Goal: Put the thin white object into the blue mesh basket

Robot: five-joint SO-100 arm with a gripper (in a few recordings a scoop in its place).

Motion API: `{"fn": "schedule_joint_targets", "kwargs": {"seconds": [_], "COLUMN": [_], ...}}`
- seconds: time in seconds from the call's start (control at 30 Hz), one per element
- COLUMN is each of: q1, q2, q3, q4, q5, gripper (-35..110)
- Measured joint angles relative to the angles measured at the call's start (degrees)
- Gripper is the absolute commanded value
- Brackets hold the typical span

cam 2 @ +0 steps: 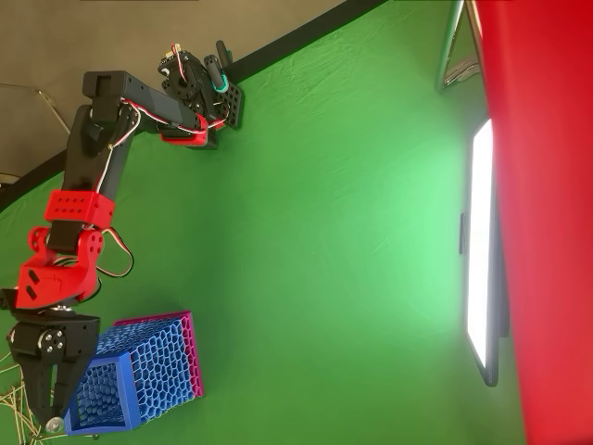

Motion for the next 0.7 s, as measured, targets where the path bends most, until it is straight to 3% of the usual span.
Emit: {"fn": "schedule_joint_targets", "kwargs": {"seconds": [0.7], "q1": [4.31], "q2": [-16.44], "q3": [-4.31], "q4": [-2.20], "q5": [24.43], "gripper": [0]}}
